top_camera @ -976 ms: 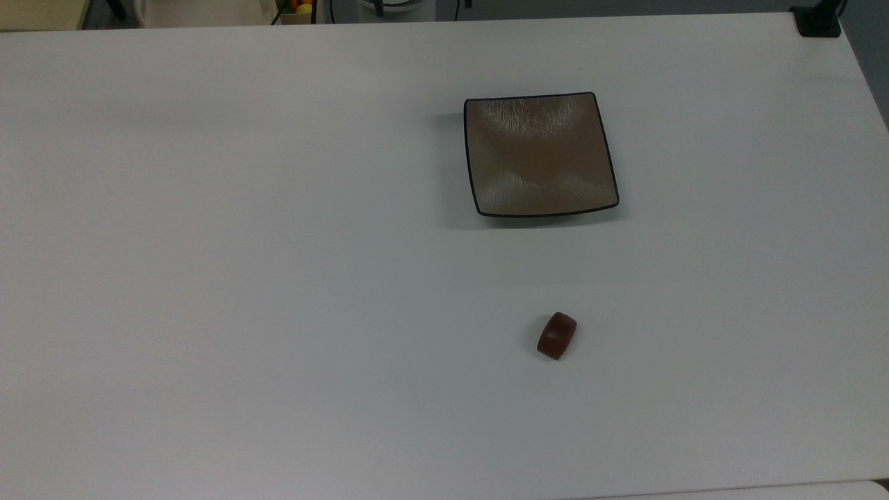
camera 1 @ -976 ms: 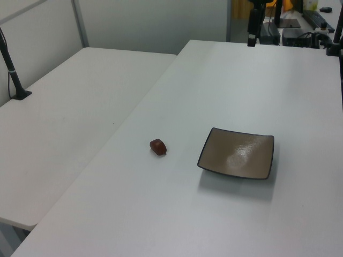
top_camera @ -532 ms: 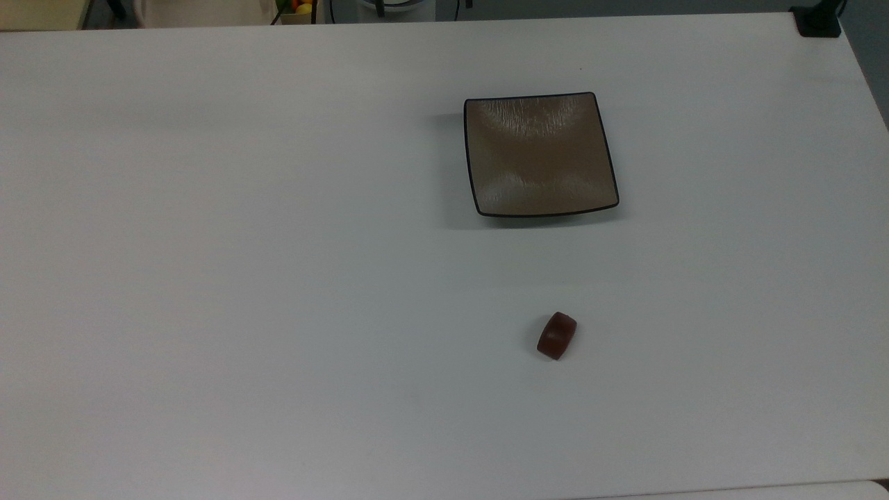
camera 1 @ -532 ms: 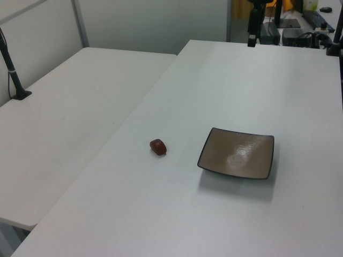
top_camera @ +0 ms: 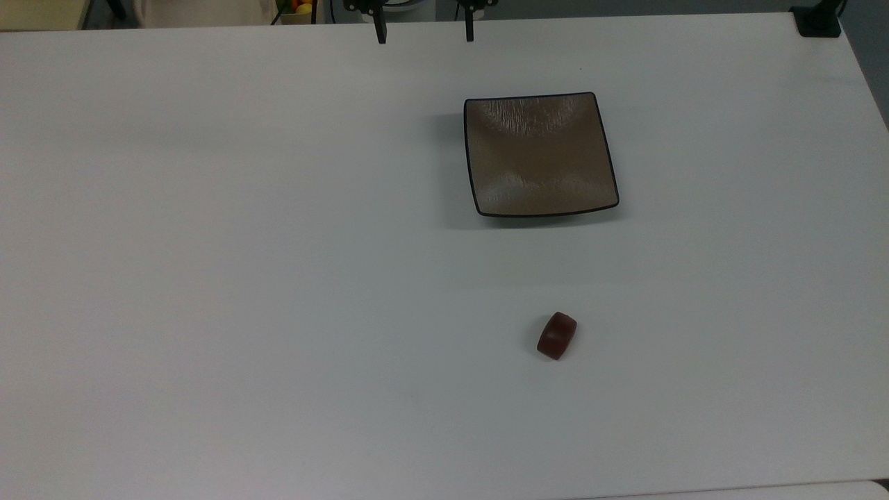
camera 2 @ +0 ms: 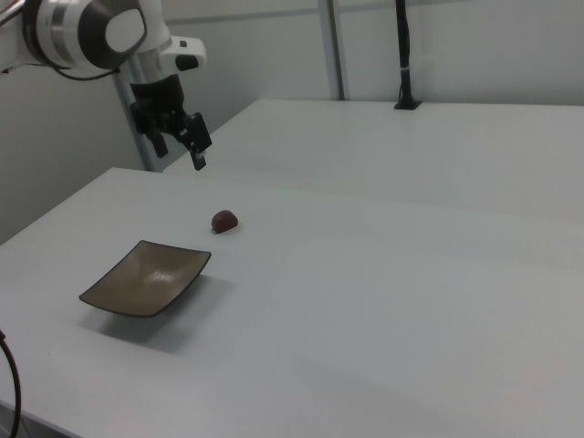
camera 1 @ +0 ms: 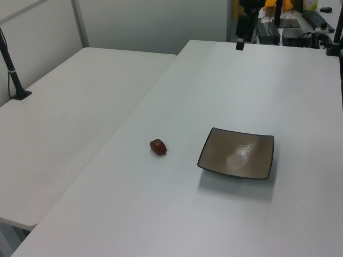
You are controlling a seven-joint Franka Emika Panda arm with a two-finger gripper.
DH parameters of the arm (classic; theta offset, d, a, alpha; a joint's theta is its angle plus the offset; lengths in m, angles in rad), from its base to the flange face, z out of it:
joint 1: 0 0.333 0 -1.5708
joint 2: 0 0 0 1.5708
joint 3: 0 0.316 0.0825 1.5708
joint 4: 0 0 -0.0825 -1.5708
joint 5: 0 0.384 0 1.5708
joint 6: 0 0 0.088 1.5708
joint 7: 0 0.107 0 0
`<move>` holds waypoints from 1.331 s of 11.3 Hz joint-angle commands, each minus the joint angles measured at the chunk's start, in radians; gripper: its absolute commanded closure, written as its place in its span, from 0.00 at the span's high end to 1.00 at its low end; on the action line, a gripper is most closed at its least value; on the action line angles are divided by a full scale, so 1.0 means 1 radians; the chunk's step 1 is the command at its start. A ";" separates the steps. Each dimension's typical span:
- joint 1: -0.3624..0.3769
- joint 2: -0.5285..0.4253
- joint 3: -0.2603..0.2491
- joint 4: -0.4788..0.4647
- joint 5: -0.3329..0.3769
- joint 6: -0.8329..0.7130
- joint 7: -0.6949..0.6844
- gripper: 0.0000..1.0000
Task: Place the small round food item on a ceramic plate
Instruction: 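Move the open gripper over the plate toward the brown food item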
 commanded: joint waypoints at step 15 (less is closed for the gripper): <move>0.189 0.689 -0.014 0.458 -0.064 0.506 0.772 1.00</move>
